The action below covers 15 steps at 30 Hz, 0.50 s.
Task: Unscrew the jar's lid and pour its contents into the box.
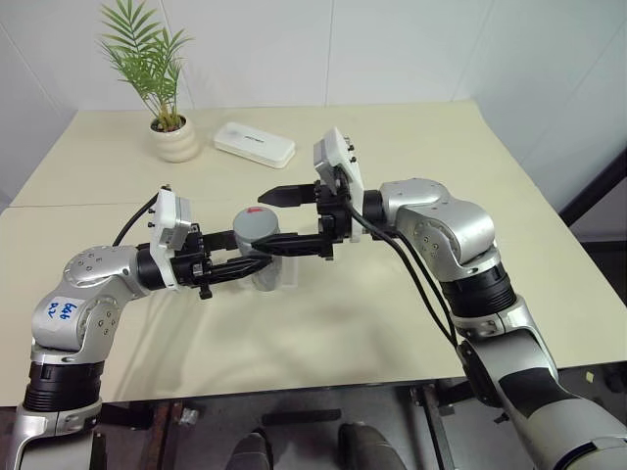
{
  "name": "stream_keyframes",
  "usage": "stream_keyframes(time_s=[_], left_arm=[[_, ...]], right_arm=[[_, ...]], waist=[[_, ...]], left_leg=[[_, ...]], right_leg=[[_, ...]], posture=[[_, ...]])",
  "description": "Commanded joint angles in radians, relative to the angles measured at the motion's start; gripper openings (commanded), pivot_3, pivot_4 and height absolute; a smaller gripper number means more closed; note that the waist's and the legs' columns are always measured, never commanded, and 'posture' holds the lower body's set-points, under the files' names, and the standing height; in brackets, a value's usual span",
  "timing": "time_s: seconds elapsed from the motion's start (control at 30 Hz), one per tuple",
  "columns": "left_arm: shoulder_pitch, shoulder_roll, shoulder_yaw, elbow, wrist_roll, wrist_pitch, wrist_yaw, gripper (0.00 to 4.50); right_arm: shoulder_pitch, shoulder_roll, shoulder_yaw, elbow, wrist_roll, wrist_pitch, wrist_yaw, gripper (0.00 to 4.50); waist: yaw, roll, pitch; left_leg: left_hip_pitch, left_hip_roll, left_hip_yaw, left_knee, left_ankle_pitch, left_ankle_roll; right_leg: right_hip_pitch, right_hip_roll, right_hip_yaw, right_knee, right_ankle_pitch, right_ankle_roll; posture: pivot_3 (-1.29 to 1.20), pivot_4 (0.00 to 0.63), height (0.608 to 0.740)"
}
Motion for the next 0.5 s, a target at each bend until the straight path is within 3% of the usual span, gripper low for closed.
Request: stream_keyframes(time_s=[0.03, 0.5], left_arm=[[-0.006, 0.012, 0.009, -0.026, -0.024, -0.011, -0.02, 1.88], [-0.003, 0.017, 0.012, -0.029, -0.023, -0.01, -0.026, 1.88]], right_arm=[[0.001, -0.021, -0.048, -0.026, 0.014, 0.004, -0.003, 4.49], [0.02, -0.037, -0.054, -0.027, 0.028, 0.008, 0.012, 4.49]], waist=[[-0.001, 0.0, 0.0], [0.0, 0.0, 0.0]], left_leg=[[0.0, 0.0, 0.0, 0.0, 0.0, 0.0], [0.0, 0.0, 0.0, 0.0, 0.0, 0.0]], right_leg=[[0.0, 0.0, 0.0, 0.0, 0.0, 0.0], [0.0, 0.0, 0.0, 0.0, 0.0, 0.0]], posture=[[0.0, 0.15, 0.74], [0.0, 0.15, 0.74]])
